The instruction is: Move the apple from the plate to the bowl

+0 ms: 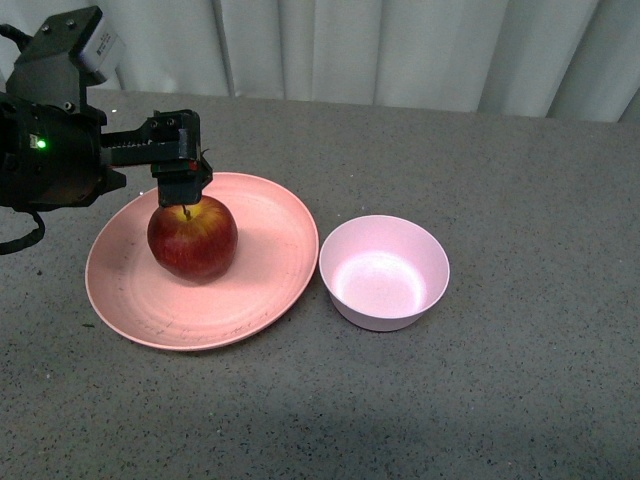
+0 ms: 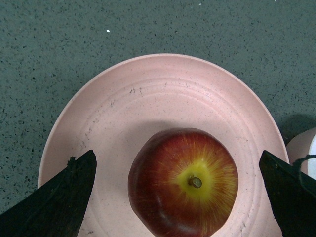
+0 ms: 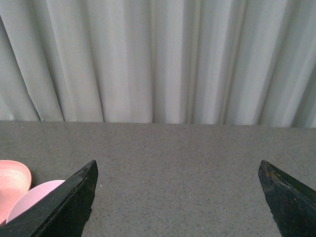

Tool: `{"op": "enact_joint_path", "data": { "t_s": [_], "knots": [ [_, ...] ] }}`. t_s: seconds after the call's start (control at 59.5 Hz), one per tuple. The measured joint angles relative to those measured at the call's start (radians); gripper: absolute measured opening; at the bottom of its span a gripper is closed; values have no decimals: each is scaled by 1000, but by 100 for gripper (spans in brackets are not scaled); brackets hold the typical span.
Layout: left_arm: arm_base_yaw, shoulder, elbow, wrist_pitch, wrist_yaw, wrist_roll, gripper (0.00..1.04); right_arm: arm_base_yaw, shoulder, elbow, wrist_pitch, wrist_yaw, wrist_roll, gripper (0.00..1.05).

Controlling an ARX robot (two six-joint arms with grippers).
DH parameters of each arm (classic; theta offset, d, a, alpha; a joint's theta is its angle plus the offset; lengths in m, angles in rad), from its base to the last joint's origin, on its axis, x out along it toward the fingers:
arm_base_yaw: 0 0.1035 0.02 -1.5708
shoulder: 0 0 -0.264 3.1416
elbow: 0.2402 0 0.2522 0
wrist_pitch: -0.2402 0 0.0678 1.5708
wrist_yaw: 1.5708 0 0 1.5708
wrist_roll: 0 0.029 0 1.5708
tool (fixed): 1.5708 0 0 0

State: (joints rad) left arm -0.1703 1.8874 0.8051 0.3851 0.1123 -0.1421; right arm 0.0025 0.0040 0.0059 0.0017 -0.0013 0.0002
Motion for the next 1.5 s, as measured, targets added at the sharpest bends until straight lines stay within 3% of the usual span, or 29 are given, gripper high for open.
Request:
{"op": "enact_joint_path", "data": {
  "t_s": [0.252, 1.025, 1.21, 1.496],
  "knots": [
    [-9, 22, 18, -47, 64, -17, 98, 0, 0, 0, 0, 0, 0, 95],
    [-36, 111, 44, -89, 17, 30, 98, 0, 0, 0, 0, 0, 0, 95],
    [-40, 113, 44, -88, 8, 41, 77, 0, 0, 0, 0, 0, 0, 95],
    [-84, 42, 51, -97, 41, 35, 74, 0, 0, 0, 0, 0, 0, 95]
  ]
}}
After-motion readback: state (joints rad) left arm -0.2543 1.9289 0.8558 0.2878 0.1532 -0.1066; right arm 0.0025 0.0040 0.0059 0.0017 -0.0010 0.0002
